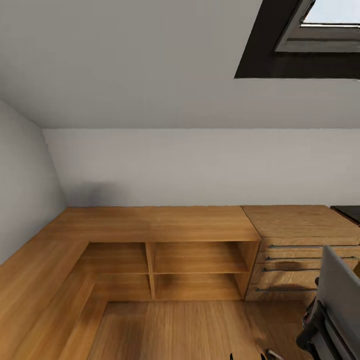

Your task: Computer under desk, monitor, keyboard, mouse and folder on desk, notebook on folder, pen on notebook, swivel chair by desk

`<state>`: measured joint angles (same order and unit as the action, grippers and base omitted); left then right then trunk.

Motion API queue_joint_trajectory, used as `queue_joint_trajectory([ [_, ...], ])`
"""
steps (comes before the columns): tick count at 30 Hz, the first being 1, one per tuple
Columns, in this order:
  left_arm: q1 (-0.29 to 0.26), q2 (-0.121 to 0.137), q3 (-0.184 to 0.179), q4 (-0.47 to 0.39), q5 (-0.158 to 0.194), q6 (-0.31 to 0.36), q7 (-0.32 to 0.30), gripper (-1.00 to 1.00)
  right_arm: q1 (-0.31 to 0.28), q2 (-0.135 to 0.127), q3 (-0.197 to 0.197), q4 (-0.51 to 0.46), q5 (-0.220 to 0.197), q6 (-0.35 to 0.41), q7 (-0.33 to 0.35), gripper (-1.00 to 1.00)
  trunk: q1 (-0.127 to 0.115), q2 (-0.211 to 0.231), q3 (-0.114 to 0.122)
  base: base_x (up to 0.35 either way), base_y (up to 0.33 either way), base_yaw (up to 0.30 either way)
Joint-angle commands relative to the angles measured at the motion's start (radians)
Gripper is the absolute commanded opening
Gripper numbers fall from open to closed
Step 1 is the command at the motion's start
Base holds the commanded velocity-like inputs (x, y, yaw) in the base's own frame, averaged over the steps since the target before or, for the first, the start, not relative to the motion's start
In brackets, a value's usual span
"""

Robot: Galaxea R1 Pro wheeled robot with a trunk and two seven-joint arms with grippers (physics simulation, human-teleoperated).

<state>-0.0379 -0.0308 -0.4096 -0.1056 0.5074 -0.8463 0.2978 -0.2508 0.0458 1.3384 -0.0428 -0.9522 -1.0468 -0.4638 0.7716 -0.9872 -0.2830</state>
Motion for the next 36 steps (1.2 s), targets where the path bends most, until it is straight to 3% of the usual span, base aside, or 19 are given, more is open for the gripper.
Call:
queue_joint_trajectory([
  [1, 0.000, 0.000, -0.009, 0.000, 0.005, -0.002, 0.006, 1.00, -0.001, 0.000, 0.008, 0.000, 0.000, 0.000, -0.010, 1.00, 0.000, -0.001, -0.001, 0.182, 0.207, -0.295],
  [11, 0.000, 0.000, -0.009, 0.000, 0.005, -0.001, 0.006, 1.00, -0.001, 0.000, 0.011, 0.000, 0.000, 0.000, -0.009, 1.00, 0.000, -0.001, -0.001, 0.140, 0.154, -0.295],
  [29, 0.000, 0.000, -0.009, 0.000, 0.005, -0.002, 0.006, 1.00, -0.001, 0.000, 0.031, 0.000, 0.000, 0.000, -0.009, 1.00, 0.000, -0.001, -0.001, 0.011, 0.014, -0.295],
  [36, 0.000, 0.000, -0.008, -0.001, 0.005, -0.002, 0.006, 1.00, -0.001, 0.000, 0.031, 0.000, 0.000, 0.000, -0.010, 1.00, 0.000, -0.001, -0.001, 0.000, 0.163, -0.295],
])
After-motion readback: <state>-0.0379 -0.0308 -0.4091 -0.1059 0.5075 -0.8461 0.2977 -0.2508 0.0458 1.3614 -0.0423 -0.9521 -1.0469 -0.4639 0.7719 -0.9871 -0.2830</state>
